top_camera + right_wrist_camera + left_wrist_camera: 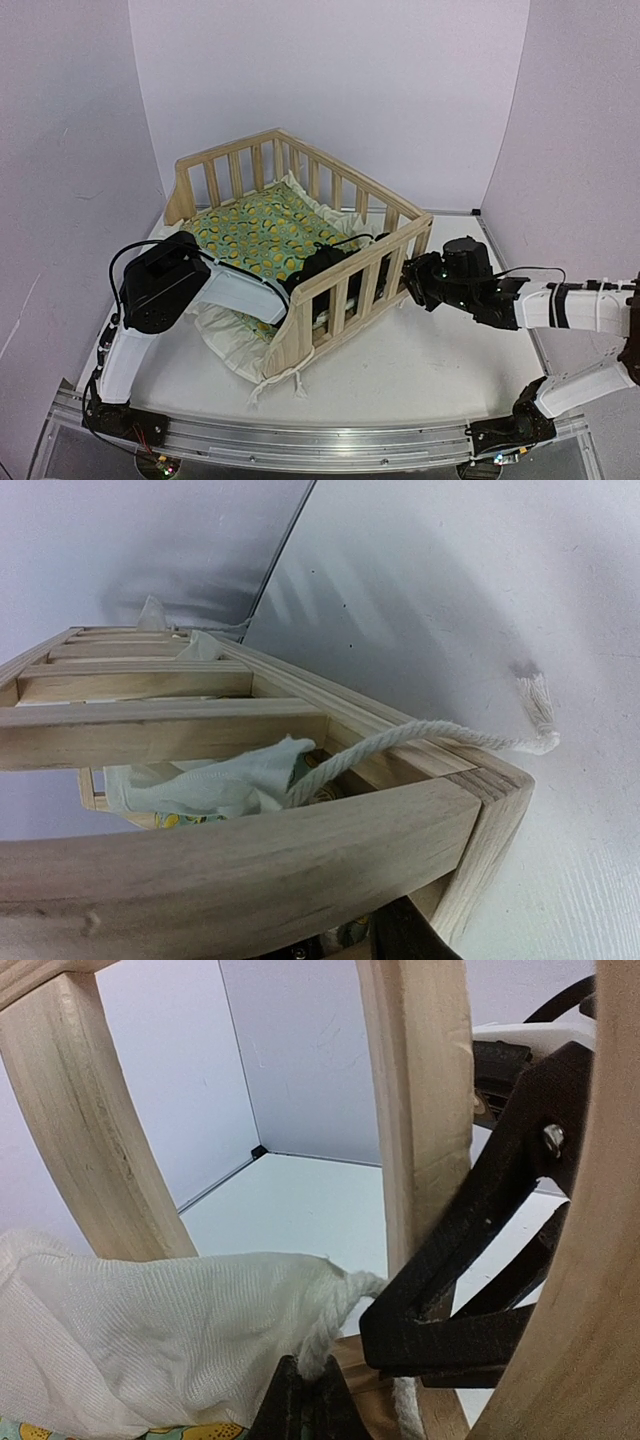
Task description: Set up the pet bed
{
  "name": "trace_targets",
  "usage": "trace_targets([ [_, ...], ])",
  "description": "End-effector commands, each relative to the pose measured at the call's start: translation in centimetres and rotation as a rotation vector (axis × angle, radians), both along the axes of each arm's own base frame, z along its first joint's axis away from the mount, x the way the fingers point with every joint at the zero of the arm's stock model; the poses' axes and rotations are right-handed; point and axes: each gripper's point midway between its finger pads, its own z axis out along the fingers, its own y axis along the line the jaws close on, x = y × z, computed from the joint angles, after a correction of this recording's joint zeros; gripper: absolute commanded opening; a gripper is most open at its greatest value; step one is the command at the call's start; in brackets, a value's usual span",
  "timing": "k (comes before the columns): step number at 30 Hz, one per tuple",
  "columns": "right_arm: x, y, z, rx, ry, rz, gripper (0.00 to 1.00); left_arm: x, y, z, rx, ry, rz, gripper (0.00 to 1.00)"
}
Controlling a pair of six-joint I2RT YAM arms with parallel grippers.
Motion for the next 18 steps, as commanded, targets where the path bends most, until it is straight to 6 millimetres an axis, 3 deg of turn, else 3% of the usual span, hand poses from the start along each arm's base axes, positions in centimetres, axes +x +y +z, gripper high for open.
trace_targets([
  [1,2.1,-0.4,1.6,0.046,-0.044,-0.114,0.38,-2.6,-0.4,2.0,0.0,-0.031,-0.048,0.0],
  [3,2.4,-0.2,2.0,0.078,-0.076,-0.122,0.31,-2.8,-0.4,1.8,0.012,-0.042,-0.057,0.0],
  [8,3.0,-0.1,2.8,0.101,-0.127,-0.129,0.0,-3.1,-0.4,1.9,0.015,-0.05,-0.07,0.0],
  [11,2.6,-0.3,2.4,0.067,-0.107,-0.117,0.0,-2.6,0.1,2.2,0.014,-0.049,-0.031,0.01],
  [14,1.0,-1.9,1.2,0.016,-0.07,-0.127,0.0,-1.9,1.2,2.5,0.012,-0.043,0.032,0.1],
  [18,-0.6,-3.7,1.8,-0.144,-0.102,-0.083,0.0,-1.8,1.7,2.9,0.009,-0.039,0.046,0.17],
])
